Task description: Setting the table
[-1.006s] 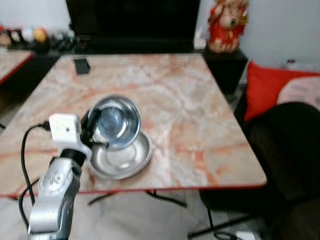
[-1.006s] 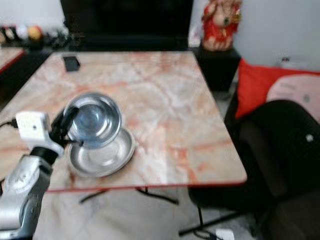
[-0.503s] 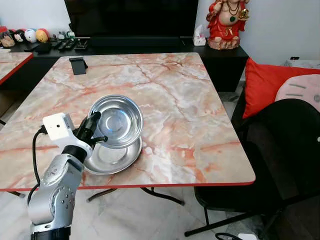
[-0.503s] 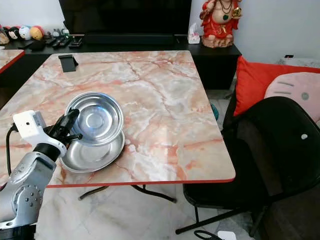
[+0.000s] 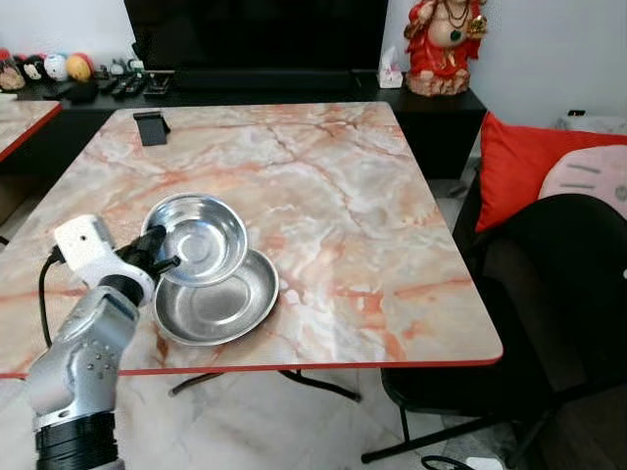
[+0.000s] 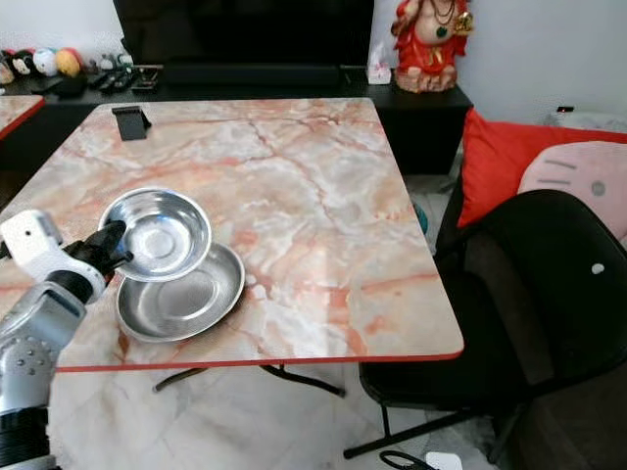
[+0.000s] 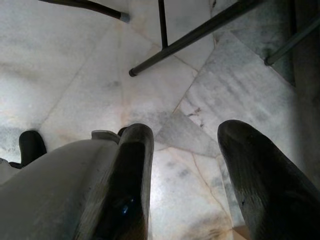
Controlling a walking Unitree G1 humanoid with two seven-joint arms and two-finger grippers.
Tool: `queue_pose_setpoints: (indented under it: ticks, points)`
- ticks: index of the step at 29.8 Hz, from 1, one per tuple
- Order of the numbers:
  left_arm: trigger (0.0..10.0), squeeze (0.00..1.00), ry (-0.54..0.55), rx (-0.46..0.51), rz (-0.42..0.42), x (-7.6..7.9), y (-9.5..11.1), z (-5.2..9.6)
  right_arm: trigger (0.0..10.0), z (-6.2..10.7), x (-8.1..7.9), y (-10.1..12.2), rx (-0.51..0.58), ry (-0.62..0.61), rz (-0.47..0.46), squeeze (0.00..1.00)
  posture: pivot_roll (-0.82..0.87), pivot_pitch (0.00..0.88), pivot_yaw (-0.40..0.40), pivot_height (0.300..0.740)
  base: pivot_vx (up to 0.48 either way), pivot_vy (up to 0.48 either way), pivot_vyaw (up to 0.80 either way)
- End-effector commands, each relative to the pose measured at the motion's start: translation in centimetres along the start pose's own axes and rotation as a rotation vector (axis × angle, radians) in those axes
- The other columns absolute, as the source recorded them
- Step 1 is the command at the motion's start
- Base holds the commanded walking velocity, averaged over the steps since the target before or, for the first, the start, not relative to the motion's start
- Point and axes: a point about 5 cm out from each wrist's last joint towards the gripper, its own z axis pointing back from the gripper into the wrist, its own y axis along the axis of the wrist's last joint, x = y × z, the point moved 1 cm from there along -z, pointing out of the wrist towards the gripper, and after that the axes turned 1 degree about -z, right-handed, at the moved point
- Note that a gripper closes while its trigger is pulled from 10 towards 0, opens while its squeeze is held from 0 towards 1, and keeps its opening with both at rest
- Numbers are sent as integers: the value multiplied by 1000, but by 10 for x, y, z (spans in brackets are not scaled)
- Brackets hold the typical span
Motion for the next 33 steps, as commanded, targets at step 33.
queue_pose_setpoints:
  ticks: [33]
  points:
    - [10000,0,-25,-169,51,4,-23,-6,10000,0,0,-2,-8,0,14,0,-39,0,10,732,0,0,0]
